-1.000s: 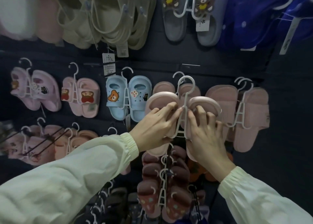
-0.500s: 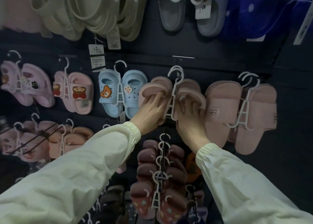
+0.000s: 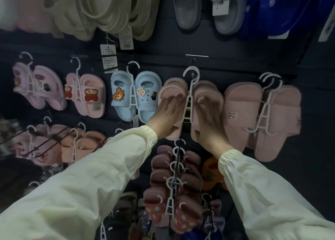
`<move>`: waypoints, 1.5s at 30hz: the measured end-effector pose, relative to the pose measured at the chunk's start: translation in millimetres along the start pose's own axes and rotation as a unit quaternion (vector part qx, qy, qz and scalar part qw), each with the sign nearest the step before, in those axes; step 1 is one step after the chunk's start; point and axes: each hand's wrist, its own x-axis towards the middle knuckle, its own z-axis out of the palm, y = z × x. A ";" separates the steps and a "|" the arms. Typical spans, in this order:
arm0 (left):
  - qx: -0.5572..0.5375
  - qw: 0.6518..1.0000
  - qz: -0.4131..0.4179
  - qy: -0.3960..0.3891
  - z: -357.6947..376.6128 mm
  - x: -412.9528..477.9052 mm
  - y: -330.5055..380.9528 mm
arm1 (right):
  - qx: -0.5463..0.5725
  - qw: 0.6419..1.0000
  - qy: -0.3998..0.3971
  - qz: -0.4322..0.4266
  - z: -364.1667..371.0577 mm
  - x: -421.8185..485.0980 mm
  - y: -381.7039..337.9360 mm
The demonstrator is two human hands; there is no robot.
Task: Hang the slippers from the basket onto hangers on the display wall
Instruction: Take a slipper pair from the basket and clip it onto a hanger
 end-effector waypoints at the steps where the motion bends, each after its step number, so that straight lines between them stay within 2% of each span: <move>1: 0.005 1.000 -0.003 -0.009 0.0 -3.2 0.9 | 0.000 1.000 0.000 -0.001 0.1 -3.1 -0.4; 8: 0.030 0.999 -0.016 -0.029 -9.1 -25.8 1.9 | -0.031 0.999 0.015 0.020 3.4 -32.0 -12.7; 15: 0.036 0.999 -0.034 -0.007 -23.2 -73.5 -6.4 | -0.024 0.998 0.010 0.058 -6.2 -61.6 -50.2; 26: 0.006 0.994 -0.097 -0.049 -54.2 -201.7 -14.1 | 0.016 1.000 0.019 -0.014 -6.0 -139.0 -160.9; 36: -0.083 0.978 -0.182 -0.060 -49.1 -374.7 -10.1 | 0.049 0.992 -0.093 -0.068 40.4 -260.5 -250.3; 41: -0.111 0.961 -0.228 -0.112 -32.7 -461.8 5.8 | 0.067 0.983 -0.151 -0.081 70.6 -317.1 -294.5; 45: -0.150 0.933 -0.285 -0.161 -14.5 -527.2 12.2 | 0.072 0.971 -0.210 -0.088 99.4 -359.7 -324.8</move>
